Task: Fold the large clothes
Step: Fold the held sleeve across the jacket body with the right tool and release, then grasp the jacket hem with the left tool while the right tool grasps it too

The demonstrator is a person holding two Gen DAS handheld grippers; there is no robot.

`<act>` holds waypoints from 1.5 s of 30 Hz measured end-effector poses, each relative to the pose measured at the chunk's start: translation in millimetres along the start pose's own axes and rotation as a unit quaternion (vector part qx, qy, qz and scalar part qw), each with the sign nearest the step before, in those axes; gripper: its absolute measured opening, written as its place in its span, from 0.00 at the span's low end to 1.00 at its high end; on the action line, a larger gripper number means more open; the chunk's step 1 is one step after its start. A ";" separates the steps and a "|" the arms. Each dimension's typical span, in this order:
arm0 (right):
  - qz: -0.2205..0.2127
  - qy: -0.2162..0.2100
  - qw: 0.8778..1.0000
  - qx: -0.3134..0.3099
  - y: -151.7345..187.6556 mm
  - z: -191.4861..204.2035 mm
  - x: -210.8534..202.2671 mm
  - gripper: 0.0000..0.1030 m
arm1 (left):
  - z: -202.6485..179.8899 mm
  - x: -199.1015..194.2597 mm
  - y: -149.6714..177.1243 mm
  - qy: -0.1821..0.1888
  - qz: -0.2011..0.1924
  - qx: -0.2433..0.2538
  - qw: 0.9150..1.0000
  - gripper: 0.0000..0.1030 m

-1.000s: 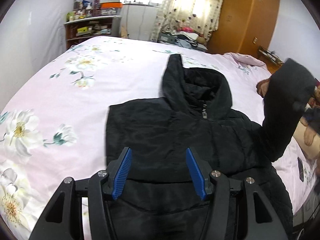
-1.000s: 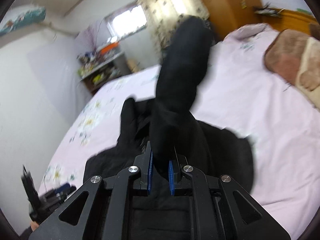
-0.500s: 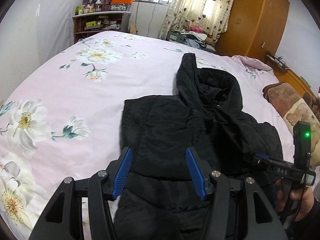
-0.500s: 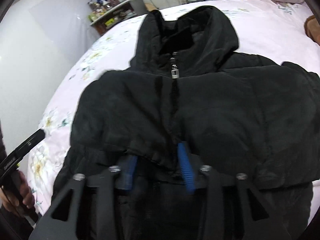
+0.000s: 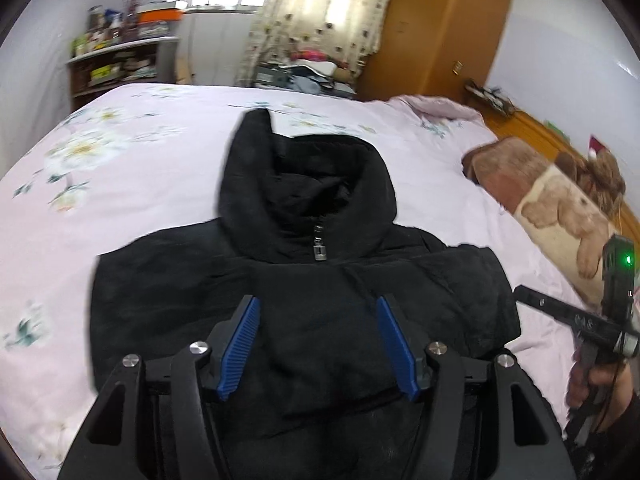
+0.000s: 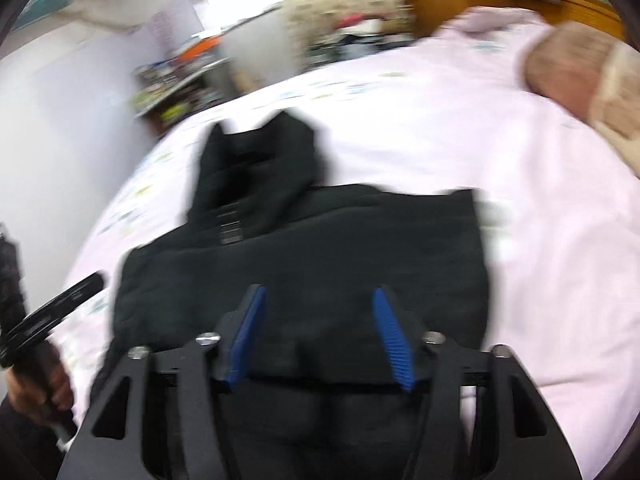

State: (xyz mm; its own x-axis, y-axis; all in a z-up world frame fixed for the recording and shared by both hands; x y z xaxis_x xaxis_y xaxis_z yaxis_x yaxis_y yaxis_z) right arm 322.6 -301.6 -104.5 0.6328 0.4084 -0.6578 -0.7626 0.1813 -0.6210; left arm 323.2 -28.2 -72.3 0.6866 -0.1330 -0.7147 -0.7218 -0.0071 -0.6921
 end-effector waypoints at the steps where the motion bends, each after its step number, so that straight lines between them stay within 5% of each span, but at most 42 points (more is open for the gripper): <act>1: 0.001 0.017 1.000 0.012 -0.8 -15.0 1.7 0.36 | -3.3 13.4 6.6 -0.009 0.016 0.008 1.000 0.39; 3: 0.016 0.031 0.999 0.036 6.2 -39.0 15.7 0.34 | -0.3 41.8 27.2 -0.030 0.058 0.014 0.998 0.25; 7: 0.058 0.029 0.998 0.028 30.4 -43.3 49.8 0.32 | 15.1 70.6 60.8 -0.071 0.079 0.042 0.993 0.24; 11: 0.069 0.044 0.997 0.012 44.4 -41.1 77.5 0.32 | 16.3 68.1 63.2 -0.070 0.076 0.035 0.994 0.24; 16: 0.053 0.034 0.998 0.015 20.6 -34.1 57.3 0.31 | 20.7 46.8 51.1 -0.053 0.085 0.003 0.995 0.24; 21: 0.004 0.038 0.999 0.001 -24.7 -38.0 30.6 0.31 | 13.6 22.9 6.8 -0.036 0.027 -0.002 0.999 0.24; 23: 0.002 0.053 0.999 -0.003 -44.2 -48.2 40.5 0.31 | 8.5 33.8 -6.6 -0.050 0.017 0.011 0.999 0.24; 26: 0.018 0.067 0.998 0.005 -56.7 -63.9 65.7 0.31 | 16.3 78.9 5.3 -0.074 0.063 0.011 0.995 0.24; 33: 0.068 0.105 0.992 -0.026 -35.1 -83.6 108.1 0.31 | 28.4 109.6 30.5 -0.082 0.061 0.022 0.994 0.26; 40: 0.049 0.110 0.992 -0.030 -44.2 -67.7 71.7 0.31 | 28.4 81.7 12.2 -0.075 0.067 0.005 0.995 0.26; 45: 0.024 0.077 0.995 -0.055 -31.9 -23.4 37.4 0.31 | 11.8 23.4 5.8 -0.044 0.015 0.008 0.999 0.26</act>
State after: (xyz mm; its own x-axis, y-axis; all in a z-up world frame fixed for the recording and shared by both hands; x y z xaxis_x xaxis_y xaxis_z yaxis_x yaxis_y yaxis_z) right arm 373.7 -313.0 -119.3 0.6152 0.2699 -0.7407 -0.7787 0.0614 -0.6244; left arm 336.1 -19.7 -94.2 0.6706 -0.0451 -0.7404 -0.7408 0.0121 -0.6717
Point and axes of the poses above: each gripper's, at about its wrist camera, not at the fingertips, and x roughly the way its jaws point, z to its left, y to its underside, the point moved 9 cm from there along x, roughly the way its jaws point, and after that the axes turned 11 degrees about -y, right-handed, at the moved point
